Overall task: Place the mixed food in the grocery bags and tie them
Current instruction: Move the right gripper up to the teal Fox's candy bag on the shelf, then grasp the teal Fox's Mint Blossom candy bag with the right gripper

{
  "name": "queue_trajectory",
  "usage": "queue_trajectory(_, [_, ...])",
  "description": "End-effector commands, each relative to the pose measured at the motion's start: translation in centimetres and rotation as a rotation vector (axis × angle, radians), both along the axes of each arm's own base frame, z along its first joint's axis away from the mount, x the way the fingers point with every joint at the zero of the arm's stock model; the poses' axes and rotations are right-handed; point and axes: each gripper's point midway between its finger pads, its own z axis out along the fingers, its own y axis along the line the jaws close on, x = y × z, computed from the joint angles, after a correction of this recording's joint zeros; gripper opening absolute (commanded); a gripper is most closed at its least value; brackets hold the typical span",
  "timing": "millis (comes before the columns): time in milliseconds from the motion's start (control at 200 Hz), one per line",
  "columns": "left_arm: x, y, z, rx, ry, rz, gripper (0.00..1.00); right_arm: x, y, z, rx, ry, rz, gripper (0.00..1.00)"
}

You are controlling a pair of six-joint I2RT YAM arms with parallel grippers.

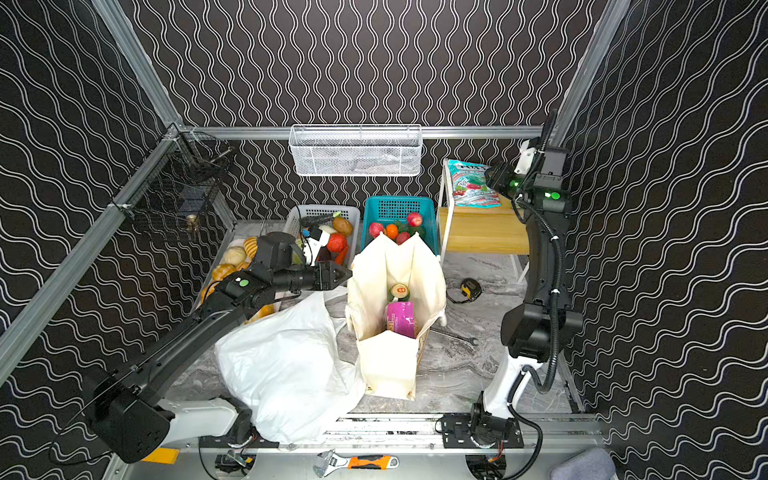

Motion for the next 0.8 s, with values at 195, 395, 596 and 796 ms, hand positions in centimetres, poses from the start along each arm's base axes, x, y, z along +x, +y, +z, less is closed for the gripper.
queue_trajectory(195, [0.4,0.0,0.6,-0.001,-0.029,-0.012,0.47,1.3,1.4,-3.0,-0.032,0.064,0.066,0.68])
queue_trajectory(395, [0.2,0.1,0.9,-0.009,-0.03,-0.009,0.47,1.0,2.6,-4.7,-0.049,0.107,0.113,0.54])
queue_trajectory(596, [-0.1,0.3,1.1,-0.015,-0.035,-0.005,0.47,0.6,1.7,-2.5,-0.062,0.057,0.051,0.25])
queue_trajectory(796, [-0.4,0.4,1.1,-0.028,-0.031,-0.006,0.48,-0.6,3.6,3.2,0.0,-0.104,0.121,0.05])
